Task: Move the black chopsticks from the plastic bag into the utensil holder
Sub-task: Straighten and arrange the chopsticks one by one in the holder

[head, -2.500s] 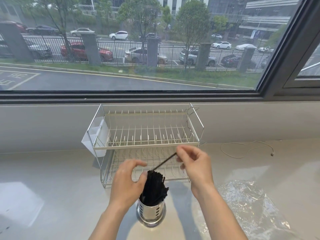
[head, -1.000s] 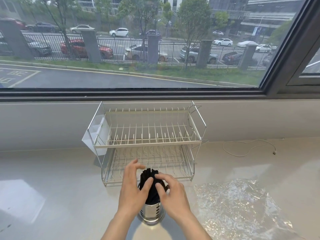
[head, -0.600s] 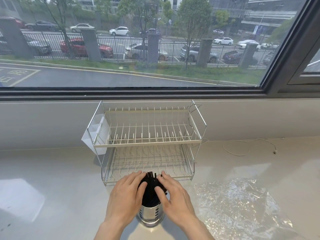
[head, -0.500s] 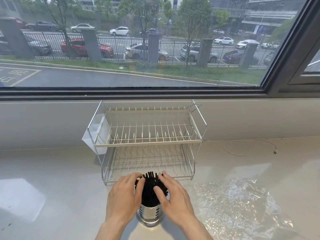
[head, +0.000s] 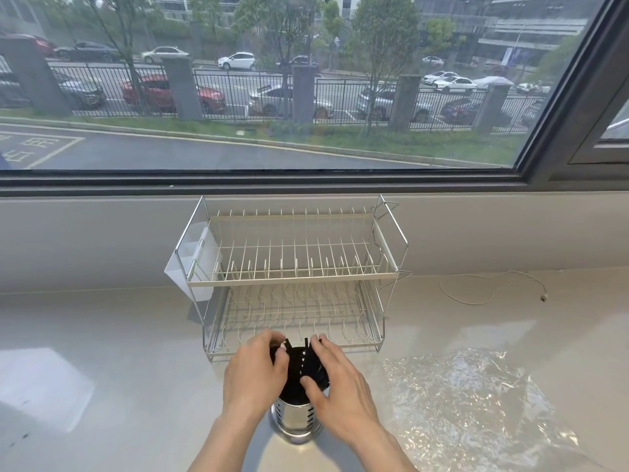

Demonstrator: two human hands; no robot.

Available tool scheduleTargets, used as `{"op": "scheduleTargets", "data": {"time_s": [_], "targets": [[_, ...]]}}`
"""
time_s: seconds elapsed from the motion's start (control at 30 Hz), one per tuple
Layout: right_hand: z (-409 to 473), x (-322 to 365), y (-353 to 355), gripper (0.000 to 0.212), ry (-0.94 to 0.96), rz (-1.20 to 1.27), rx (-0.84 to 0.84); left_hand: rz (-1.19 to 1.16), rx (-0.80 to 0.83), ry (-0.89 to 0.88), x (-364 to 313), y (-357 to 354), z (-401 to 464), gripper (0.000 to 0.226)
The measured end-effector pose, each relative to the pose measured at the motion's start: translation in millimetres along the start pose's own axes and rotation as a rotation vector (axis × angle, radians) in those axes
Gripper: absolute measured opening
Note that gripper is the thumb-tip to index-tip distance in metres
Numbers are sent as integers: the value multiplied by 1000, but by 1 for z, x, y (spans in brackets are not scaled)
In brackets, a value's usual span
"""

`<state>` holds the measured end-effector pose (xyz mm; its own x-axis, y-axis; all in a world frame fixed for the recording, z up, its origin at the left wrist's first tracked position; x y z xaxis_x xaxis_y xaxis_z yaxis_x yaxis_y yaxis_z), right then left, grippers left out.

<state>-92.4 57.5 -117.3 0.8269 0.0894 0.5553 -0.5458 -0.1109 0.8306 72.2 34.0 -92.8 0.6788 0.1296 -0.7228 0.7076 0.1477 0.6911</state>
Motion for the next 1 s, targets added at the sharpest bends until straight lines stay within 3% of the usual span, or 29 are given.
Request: {"op": "scheduleTargets", "data": {"time_s": [0.1,0.33,0.63,1.0], "targets": [[0,0,0,71,-2,-4,2,30,21,70,-7,-4,8,26],[0,-1,1,72,-2,-1,6,-10,23,142,-8,-10,21,11],[1,-2,1,72,-17,4,13,-59,69,116,-11,-10,22,28],[2,-3,2,72,-23,-3,11,-46,69,40,-18,-19,26,8]]}}
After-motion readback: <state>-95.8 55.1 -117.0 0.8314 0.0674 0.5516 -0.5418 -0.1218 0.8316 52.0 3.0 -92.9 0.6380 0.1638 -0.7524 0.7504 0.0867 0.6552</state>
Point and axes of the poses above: each hand's wrist, its own z-axis towards the middle knuckle, its own y-axis out of the back of the hand, x = y × z, the point moved 3 cm from there along z, towards the middle knuckle, and after that the axes turned 9 degrees about -z, right-handed, at the moved point
